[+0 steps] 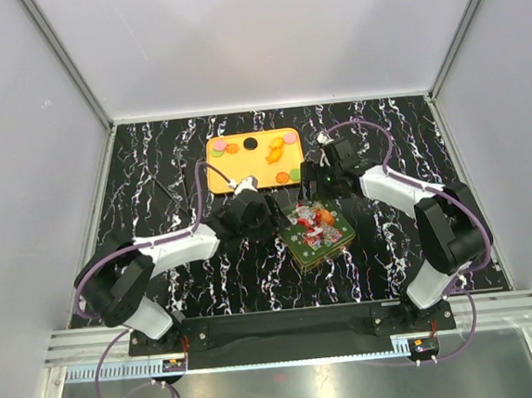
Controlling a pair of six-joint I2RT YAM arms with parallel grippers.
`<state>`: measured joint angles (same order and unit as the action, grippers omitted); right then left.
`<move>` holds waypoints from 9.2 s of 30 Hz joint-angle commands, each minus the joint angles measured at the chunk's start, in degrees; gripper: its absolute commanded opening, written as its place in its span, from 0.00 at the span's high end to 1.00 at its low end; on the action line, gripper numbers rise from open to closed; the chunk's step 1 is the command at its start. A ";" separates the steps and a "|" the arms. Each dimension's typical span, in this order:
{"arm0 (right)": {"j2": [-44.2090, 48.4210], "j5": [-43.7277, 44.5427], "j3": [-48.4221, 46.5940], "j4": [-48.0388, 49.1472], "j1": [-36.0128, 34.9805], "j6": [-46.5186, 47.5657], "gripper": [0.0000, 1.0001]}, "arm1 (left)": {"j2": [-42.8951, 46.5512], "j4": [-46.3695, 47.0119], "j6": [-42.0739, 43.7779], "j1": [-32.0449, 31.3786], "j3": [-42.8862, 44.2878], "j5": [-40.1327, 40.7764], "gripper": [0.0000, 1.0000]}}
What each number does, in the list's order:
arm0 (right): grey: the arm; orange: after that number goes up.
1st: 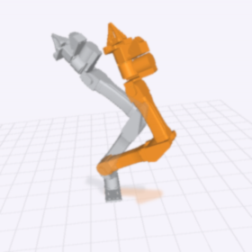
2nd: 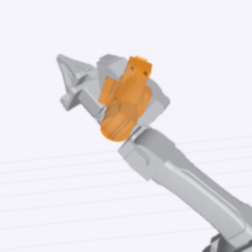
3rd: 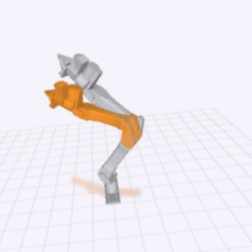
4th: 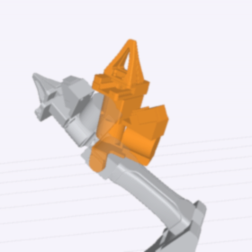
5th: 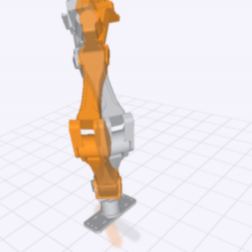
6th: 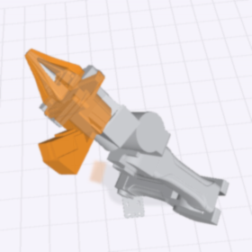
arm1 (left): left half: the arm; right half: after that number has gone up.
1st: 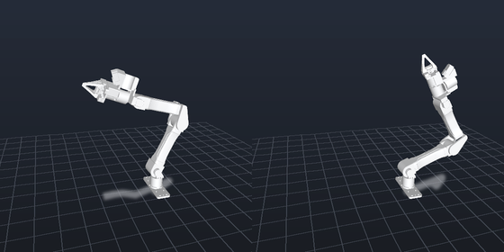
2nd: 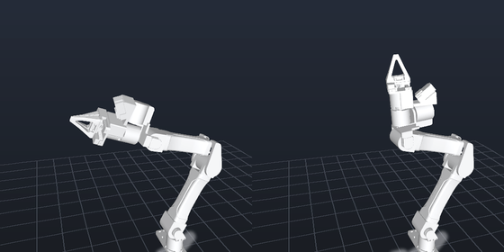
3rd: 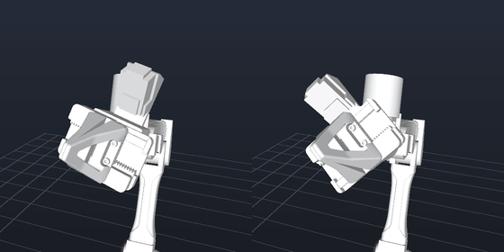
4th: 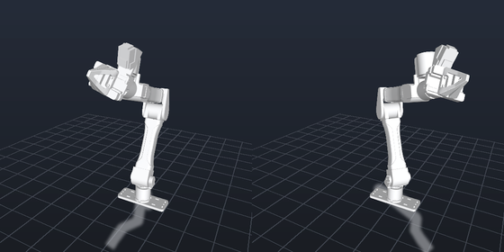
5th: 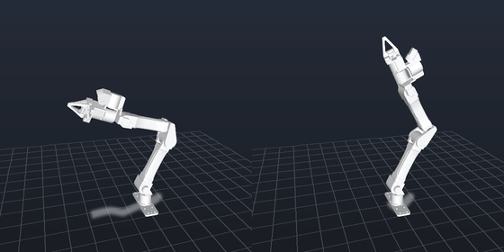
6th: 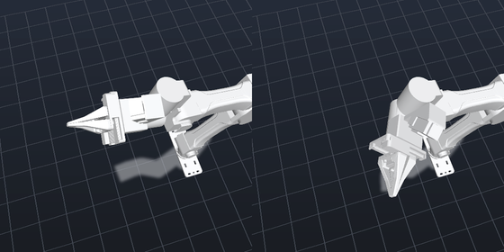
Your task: Pack the cookies
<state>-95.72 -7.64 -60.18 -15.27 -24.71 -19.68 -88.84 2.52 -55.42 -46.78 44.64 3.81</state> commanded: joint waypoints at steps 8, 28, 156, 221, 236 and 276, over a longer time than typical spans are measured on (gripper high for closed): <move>7.12 -12.29 1.46 -4.25 6.16 -0.44 0.00 | 4.46 -6.66 6.46 3.80 -0.17 -3.46 0.18; 2.65 -21.81 12.99 10.52 7.84 -5.02 0.01 | -14.43 35.18 -10.32 9.43 -10.19 -20.60 0.48; 18.91 -24.18 25.29 10.26 12.23 -8.88 0.30 | 5.69 2.51 4.43 3.45 -2.46 -22.89 0.18; 23.12 -26.46 25.91 8.94 12.23 -8.62 0.38 | 2.53 10.49 -0.92 3.45 -3.86 -27.46 0.57; 21.46 -26.64 27.40 9.90 12.14 -9.23 0.24 | 4.29 6.18 1.01 4.77 -1.05 -27.81 0.73; 25.06 -13.37 22.65 -0.21 7.31 -7.21 0.12 | 1.30 7.50 0.75 6.53 -1.40 -31.06 0.70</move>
<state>-71.24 -20.29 -35.38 -15.99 -16.53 -27.14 -87.53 7.25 -55.46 -40.34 40.93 -25.71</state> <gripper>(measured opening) 0.876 0.305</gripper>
